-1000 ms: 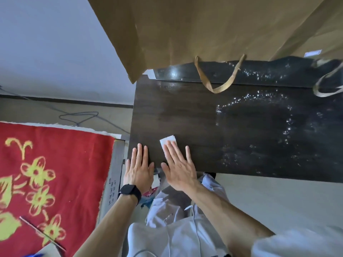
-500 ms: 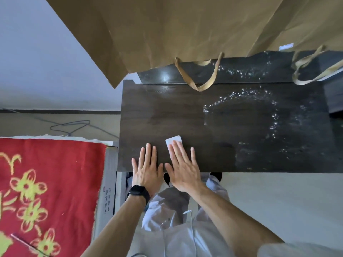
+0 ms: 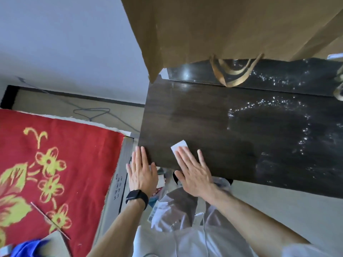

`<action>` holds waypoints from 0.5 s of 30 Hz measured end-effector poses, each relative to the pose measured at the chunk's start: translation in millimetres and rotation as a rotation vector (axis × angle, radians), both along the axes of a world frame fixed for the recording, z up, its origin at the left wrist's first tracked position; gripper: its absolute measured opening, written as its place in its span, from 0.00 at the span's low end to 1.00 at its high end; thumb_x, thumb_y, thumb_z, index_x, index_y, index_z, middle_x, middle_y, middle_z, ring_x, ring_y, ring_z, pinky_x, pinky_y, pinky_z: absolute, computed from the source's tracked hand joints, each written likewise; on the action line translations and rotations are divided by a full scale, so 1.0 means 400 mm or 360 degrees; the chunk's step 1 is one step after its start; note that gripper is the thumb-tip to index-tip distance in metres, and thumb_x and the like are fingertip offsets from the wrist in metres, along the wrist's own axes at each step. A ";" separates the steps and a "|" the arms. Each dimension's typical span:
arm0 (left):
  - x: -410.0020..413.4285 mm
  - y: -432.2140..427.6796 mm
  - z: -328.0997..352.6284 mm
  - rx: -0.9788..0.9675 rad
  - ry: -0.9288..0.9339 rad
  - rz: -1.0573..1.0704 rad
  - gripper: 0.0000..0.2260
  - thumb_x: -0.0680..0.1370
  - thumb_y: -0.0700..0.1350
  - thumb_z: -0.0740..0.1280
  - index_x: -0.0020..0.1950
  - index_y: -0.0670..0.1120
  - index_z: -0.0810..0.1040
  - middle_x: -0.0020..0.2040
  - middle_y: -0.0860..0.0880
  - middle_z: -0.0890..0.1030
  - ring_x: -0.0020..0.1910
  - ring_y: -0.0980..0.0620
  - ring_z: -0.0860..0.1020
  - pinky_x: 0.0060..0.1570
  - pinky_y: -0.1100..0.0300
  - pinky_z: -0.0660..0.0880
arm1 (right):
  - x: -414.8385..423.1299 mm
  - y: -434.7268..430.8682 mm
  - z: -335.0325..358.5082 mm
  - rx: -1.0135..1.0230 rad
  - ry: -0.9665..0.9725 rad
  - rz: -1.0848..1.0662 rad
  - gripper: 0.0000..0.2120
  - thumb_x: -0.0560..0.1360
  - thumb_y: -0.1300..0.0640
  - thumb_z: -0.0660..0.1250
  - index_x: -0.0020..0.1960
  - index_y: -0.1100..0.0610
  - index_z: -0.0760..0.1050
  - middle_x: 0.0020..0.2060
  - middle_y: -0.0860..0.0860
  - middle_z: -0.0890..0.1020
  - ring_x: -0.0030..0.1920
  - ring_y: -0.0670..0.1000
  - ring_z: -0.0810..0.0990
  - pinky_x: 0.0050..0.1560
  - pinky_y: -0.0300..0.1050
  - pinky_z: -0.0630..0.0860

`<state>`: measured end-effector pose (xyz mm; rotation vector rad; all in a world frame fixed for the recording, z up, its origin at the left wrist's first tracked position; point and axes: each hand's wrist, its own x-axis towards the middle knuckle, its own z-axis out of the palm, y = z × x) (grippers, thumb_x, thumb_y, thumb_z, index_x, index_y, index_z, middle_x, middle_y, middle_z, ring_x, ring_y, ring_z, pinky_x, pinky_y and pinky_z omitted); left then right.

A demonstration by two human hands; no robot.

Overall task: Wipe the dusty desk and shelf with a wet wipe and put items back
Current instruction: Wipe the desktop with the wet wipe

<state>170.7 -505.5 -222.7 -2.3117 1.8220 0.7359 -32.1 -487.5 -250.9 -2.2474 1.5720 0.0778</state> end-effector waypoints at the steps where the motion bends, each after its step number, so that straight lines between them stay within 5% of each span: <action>1: 0.028 0.012 -0.001 0.0028 0.0014 0.0061 0.28 0.84 0.50 0.52 0.81 0.49 0.44 0.82 0.52 0.44 0.80 0.51 0.44 0.78 0.44 0.46 | 0.025 -0.010 -0.007 -0.0012 -0.0041 0.0174 0.32 0.83 0.43 0.49 0.81 0.56 0.44 0.81 0.50 0.44 0.80 0.50 0.41 0.76 0.64 0.52; 5: 0.100 0.031 -0.004 0.0091 0.0070 -0.0066 0.27 0.85 0.48 0.49 0.81 0.50 0.42 0.80 0.56 0.41 0.80 0.54 0.45 0.78 0.46 0.51 | 0.111 -0.089 -0.024 -0.0007 -0.0017 0.0770 0.32 0.83 0.44 0.50 0.81 0.54 0.41 0.81 0.48 0.44 0.80 0.48 0.40 0.78 0.61 0.45; 8: 0.111 0.017 -0.004 0.0128 0.0045 -0.0103 0.27 0.85 0.48 0.49 0.81 0.48 0.42 0.81 0.52 0.43 0.80 0.54 0.42 0.78 0.46 0.49 | 0.187 -0.162 -0.024 -0.0042 0.0041 0.0911 0.31 0.84 0.44 0.48 0.81 0.53 0.39 0.81 0.47 0.43 0.79 0.46 0.37 0.78 0.60 0.38; 12: 0.115 -0.003 0.008 0.0181 -0.0056 -0.0101 0.27 0.85 0.52 0.47 0.81 0.47 0.43 0.82 0.51 0.44 0.80 0.51 0.42 0.78 0.46 0.47 | 0.218 -0.227 0.000 0.0024 -0.0051 0.0378 0.29 0.84 0.45 0.42 0.81 0.53 0.41 0.80 0.46 0.42 0.79 0.46 0.37 0.77 0.64 0.44; 15: 0.088 -0.025 0.027 0.0099 -0.0032 -0.0314 0.27 0.85 0.53 0.46 0.81 0.50 0.41 0.79 0.53 0.39 0.78 0.53 0.38 0.77 0.49 0.41 | 0.121 -0.245 0.018 0.0091 -0.0084 -0.0207 0.28 0.83 0.44 0.40 0.81 0.50 0.39 0.80 0.44 0.40 0.78 0.44 0.35 0.78 0.63 0.39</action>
